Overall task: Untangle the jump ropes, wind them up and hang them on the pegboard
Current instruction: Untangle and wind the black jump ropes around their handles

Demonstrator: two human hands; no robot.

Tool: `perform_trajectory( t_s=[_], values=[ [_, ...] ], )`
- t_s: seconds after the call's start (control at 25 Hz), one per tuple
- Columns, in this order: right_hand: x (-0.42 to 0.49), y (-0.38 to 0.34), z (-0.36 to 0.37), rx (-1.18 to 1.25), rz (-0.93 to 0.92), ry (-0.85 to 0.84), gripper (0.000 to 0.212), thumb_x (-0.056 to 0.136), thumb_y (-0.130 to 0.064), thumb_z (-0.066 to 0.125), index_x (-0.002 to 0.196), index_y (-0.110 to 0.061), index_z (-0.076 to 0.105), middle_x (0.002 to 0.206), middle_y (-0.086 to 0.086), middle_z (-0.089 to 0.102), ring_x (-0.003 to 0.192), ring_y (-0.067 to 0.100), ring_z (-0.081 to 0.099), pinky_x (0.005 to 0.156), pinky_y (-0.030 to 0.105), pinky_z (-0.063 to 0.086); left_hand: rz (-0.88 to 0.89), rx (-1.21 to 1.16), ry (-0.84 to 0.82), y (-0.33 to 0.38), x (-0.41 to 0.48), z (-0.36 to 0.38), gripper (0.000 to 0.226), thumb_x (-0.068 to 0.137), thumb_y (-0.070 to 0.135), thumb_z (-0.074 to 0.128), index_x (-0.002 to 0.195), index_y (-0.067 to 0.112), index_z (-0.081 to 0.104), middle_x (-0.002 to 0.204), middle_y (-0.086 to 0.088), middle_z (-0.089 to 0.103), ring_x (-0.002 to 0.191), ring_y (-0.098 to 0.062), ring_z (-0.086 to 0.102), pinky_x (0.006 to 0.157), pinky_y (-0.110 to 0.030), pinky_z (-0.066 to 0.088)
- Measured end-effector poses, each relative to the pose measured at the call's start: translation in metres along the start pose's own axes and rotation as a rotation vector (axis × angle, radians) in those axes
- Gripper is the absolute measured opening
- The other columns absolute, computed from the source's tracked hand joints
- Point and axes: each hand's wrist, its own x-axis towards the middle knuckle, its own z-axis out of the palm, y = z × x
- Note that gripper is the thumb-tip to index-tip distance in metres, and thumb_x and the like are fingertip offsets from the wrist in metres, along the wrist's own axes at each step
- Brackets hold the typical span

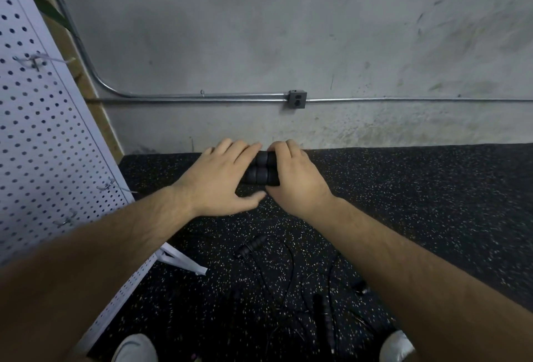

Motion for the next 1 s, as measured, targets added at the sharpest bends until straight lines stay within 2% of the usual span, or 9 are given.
perform_trajectory(
  t_s=[0.08, 0.2, 0.32, 0.4, 0.56, 0.76, 0.84, 0.92, 1.0],
  values=[
    [0.002, -0.011, 0.006, 0.038, -0.035, 0.002, 0.062, 0.08, -0.012, 0.076, 0.134, -0.006, 0.046, 0.124, 0.009, 0.049, 0.112, 0.027, 0.05, 0.1, 0.039, 0.045, -0.009, 0.037, 0.011, -0.011, -0.006, 0.0, 0.102, 0.083, 0.086, 0.034, 0.156, 0.015, 0.03, 0.137, 0.0, 0.051, 0.12, -0.021, 0.049, 0.094, -0.045, 0.053],
    [0.003, -0.024, 0.015, 0.242, 0.003, 0.07, 0.071, 0.077, -0.011, 0.081, 0.138, -0.011, 0.042, 0.128, 0.005, 0.048, 0.11, 0.016, 0.051, 0.094, 0.031, 0.05, -0.038, 0.043, 0.08, -0.026, -0.016, -0.002, 0.096, 0.087, 0.084, 0.028, 0.149, 0.012, 0.044, 0.117, -0.006, 0.061, 0.103, -0.026, 0.059, 0.071, -0.044, 0.059],
    [0.011, -0.04, 0.025, 0.75, 0.222, 0.167, 0.087, 0.078, -0.008, 0.082, 0.144, -0.026, 0.029, 0.129, -0.005, 0.049, 0.108, -0.004, 0.057, 0.091, 0.012, 0.048, -0.121, 0.005, 0.135, -0.04, -0.023, -0.014, 0.089, 0.089, 0.081, 0.035, 0.147, 0.015, 0.046, 0.118, -0.005, 0.061, 0.107, -0.027, 0.059, 0.071, -0.043, 0.058],
    [0.017, -0.055, 0.036, 0.944, 0.334, 0.12, 0.074, 0.085, -0.009, 0.078, 0.142, -0.023, 0.034, 0.123, -0.01, 0.055, 0.104, -0.013, 0.057, 0.093, 0.01, 0.048, -0.201, -0.033, 0.169, -0.047, -0.027, -0.023, 0.087, 0.088, 0.08, 0.038, 0.149, 0.018, 0.042, 0.123, -0.004, 0.06, 0.114, -0.025, 0.057, 0.076, -0.043, 0.056],
    [0.024, -0.097, 0.068, 0.92, 0.161, -0.277, 0.039, 0.094, -0.008, 0.065, 0.125, -0.025, 0.051, 0.123, -0.005, 0.062, 0.119, 0.009, 0.057, 0.105, 0.03, 0.046, -0.281, -0.101, 0.155, -0.049, -0.031, -0.03, 0.09, 0.086, 0.079, 0.039, 0.154, 0.021, 0.036, 0.128, -0.002, 0.058, 0.12, -0.024, 0.053, 0.086, -0.043, 0.052],
    [0.037, -0.134, 0.089, 0.63, 0.033, -0.368, 0.037, 0.101, -0.008, 0.055, 0.137, 0.002, 0.056, 0.149, 0.019, 0.049, 0.139, 0.026, 0.041, 0.108, 0.018, 0.026, -0.274, -0.189, 0.145, -0.046, -0.034, -0.032, 0.091, 0.084, 0.078, 0.041, 0.156, 0.023, 0.034, 0.128, 0.0, 0.056, 0.12, -0.02, 0.05, 0.09, -0.038, 0.047],
    [0.039, -0.135, 0.093, 0.704, 0.012, -0.365, 0.031, 0.102, -0.004, 0.051, 0.131, 0.002, 0.059, 0.139, 0.021, 0.057, 0.125, 0.023, 0.052, 0.099, 0.014, 0.035, -0.287, -0.219, 0.138, -0.049, -0.035, -0.034, 0.09, 0.084, 0.078, 0.04, 0.157, 0.025, 0.031, 0.132, 0.002, 0.054, 0.123, -0.017, 0.047, 0.089, -0.03, 0.041],
    [0.037, -0.131, 0.092, 0.875, 0.035, -0.421, 0.022, 0.101, -0.005, 0.048, 0.105, 0.001, 0.069, 0.104, 0.017, 0.071, 0.093, 0.013, 0.063, 0.08, 0.013, 0.045, -0.293, -0.244, 0.143, -0.057, -0.038, -0.036, 0.091, 0.083, 0.079, 0.038, 0.158, 0.027, 0.029, 0.132, 0.003, 0.053, 0.122, -0.015, 0.047, 0.091, -0.029, 0.04],
    [0.038, -0.119, 0.09, 0.974, 0.113, -0.499, 0.024, 0.104, -0.014, 0.048, 0.088, -0.005, 0.064, 0.076, 0.006, 0.065, 0.069, 0.01, 0.059, 0.075, 0.024, 0.048, -0.307, -0.293, 0.143, -0.067, -0.042, -0.037, 0.092, 0.083, 0.079, 0.037, 0.158, 0.027, 0.027, 0.13, 0.003, 0.053, 0.118, -0.013, 0.048, 0.093, -0.032, 0.044]
  ],
)
